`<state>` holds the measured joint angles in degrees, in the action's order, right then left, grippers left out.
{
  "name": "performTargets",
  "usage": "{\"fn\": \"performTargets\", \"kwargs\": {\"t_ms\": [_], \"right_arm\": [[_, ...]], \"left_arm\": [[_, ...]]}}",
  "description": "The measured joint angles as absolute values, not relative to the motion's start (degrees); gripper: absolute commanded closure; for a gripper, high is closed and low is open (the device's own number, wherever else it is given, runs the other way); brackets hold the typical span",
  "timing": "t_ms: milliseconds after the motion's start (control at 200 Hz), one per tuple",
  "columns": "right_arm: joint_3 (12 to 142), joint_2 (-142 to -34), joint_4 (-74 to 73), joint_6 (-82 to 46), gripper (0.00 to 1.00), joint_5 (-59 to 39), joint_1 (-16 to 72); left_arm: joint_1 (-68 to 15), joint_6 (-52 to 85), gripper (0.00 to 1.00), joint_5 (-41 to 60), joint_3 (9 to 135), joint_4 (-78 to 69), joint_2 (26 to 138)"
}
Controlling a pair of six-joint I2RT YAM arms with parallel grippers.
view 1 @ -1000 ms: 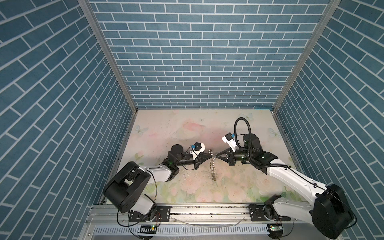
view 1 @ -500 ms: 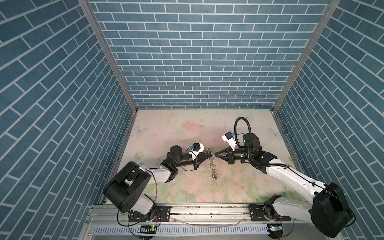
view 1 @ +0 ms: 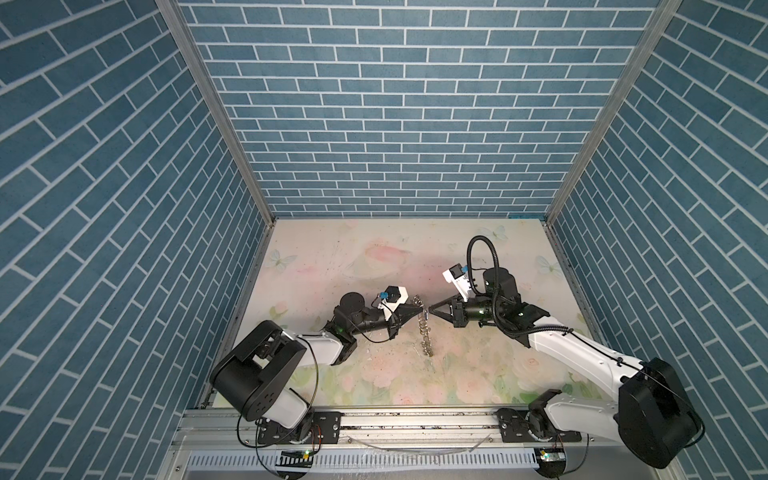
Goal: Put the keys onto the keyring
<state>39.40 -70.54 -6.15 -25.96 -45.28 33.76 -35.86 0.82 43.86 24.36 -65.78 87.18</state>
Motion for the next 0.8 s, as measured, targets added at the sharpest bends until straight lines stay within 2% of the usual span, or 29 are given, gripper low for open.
{"fn": "performTargets", "kwargs": {"t_ms": [800], "right_arm": [[37.34, -71.00, -11.75, -31.81, 1.00, -44.71, 33.80]], "left_arm": [[-37.10, 0.89, 1.00, 39.81, 23.51, -72.23, 89.84]]}}
